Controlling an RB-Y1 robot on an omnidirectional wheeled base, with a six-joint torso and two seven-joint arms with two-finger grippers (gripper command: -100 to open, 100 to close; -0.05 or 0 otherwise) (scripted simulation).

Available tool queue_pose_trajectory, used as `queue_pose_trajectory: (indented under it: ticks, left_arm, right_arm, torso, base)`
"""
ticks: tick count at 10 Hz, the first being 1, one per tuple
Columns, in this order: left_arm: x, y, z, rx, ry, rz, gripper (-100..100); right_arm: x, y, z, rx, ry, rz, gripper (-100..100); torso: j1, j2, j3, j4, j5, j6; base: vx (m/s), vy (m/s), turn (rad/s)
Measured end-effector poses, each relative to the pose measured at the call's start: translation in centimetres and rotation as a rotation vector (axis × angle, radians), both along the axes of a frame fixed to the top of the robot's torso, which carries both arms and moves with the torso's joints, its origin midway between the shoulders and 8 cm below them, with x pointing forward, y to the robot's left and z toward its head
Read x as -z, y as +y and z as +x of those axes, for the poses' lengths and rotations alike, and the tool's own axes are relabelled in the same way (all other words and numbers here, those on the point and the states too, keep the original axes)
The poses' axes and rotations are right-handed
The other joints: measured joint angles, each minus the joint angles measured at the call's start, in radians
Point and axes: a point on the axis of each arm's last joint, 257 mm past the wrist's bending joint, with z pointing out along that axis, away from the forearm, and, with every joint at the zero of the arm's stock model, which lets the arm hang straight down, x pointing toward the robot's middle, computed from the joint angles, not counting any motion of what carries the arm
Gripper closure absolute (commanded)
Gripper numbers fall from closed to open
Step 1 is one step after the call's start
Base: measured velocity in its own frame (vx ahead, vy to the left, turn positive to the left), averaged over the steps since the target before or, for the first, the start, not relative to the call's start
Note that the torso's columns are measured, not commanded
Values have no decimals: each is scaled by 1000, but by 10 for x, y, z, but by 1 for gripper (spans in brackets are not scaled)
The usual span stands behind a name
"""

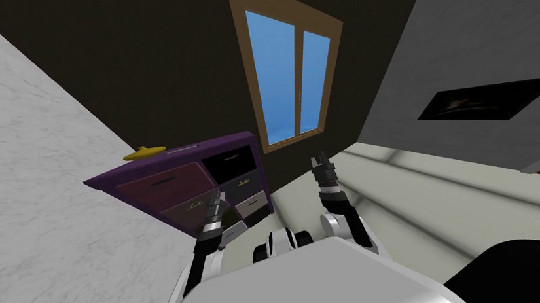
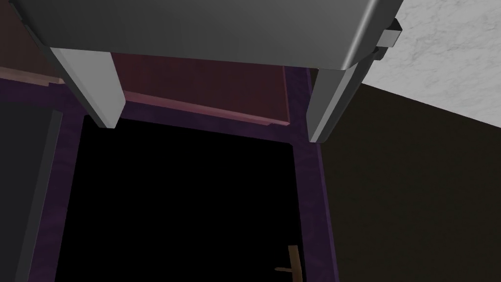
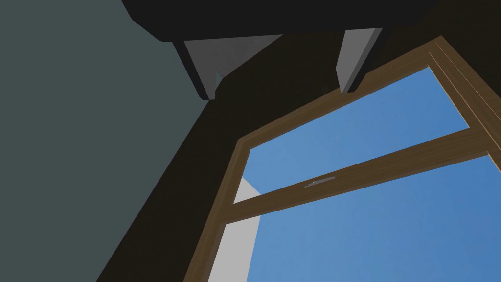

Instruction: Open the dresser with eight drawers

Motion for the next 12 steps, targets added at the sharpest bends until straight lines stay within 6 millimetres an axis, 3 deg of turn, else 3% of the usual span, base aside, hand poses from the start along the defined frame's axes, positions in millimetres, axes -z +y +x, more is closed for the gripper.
queue_pose_trajectory:
  ticks: [12]
  left_arm:
    - [96,21,16,-42,166,-26,-100]
  right_arm:
    - [0,0,0,0,0,0,0]
  torso:
    - [-1,0,0,0,0,0]
  base:
    - [54,-30,8]
